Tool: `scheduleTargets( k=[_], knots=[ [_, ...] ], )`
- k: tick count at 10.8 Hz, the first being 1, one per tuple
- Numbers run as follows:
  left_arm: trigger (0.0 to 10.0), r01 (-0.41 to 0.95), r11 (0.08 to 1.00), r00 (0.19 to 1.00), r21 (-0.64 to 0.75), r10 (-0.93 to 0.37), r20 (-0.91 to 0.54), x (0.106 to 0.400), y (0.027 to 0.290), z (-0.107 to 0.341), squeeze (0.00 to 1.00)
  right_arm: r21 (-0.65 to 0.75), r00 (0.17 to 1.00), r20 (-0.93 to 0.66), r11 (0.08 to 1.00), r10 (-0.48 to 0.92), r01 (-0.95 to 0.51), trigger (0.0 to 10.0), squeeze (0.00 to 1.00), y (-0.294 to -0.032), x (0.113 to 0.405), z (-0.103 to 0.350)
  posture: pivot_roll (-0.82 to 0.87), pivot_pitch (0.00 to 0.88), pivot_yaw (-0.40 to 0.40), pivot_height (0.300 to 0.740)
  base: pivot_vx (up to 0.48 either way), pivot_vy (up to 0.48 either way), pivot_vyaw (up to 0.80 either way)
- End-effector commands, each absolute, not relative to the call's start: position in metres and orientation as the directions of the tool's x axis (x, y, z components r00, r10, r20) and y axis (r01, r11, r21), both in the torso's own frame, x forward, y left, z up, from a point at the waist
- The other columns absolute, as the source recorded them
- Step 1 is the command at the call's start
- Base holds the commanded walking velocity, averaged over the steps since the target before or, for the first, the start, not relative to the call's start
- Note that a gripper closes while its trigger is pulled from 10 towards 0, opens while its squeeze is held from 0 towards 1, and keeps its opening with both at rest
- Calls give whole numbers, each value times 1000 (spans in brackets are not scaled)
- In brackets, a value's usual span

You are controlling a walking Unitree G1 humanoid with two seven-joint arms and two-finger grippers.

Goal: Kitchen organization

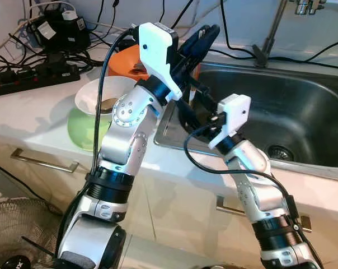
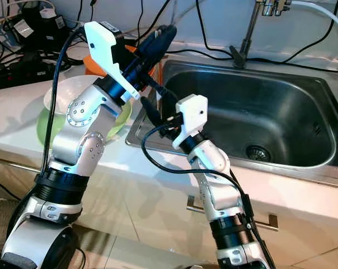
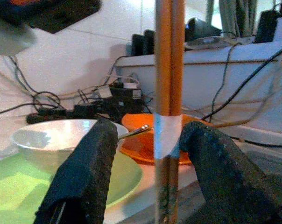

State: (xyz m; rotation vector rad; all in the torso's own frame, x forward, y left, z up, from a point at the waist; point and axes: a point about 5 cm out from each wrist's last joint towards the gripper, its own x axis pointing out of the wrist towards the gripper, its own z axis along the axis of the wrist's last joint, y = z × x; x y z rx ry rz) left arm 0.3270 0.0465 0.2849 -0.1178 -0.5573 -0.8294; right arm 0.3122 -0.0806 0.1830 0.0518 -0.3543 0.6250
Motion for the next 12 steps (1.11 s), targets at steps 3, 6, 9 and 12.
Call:
scheduleTargets(
  k=[3,6,9,12],
  knots=[
    [10000,755,644,511,126,-697,503,322,41,286,0,-68,779,358,846,515,-528,7294,0,-81,319,189,37,8,55,740,0,0,0],
    [10000,738,660,528,137,-692,492,323,44,285,0,-69,795,357,863,490,-501,0,0,-84,323,188,39,13,55,740,0,0,0],
    [10000,735,666,538,127,-688,488,324,44,284,0,-68,796,358,863,489,-500,0,0,-84,323,187,37,14,56,740,0,0,0],
    [10000,732,674,551,105,-675,490,326,45,283,992,-64,797,359,865,485,-497,0,0,-84,323,185,40,0,53,740,0,0,0]
  ],
)
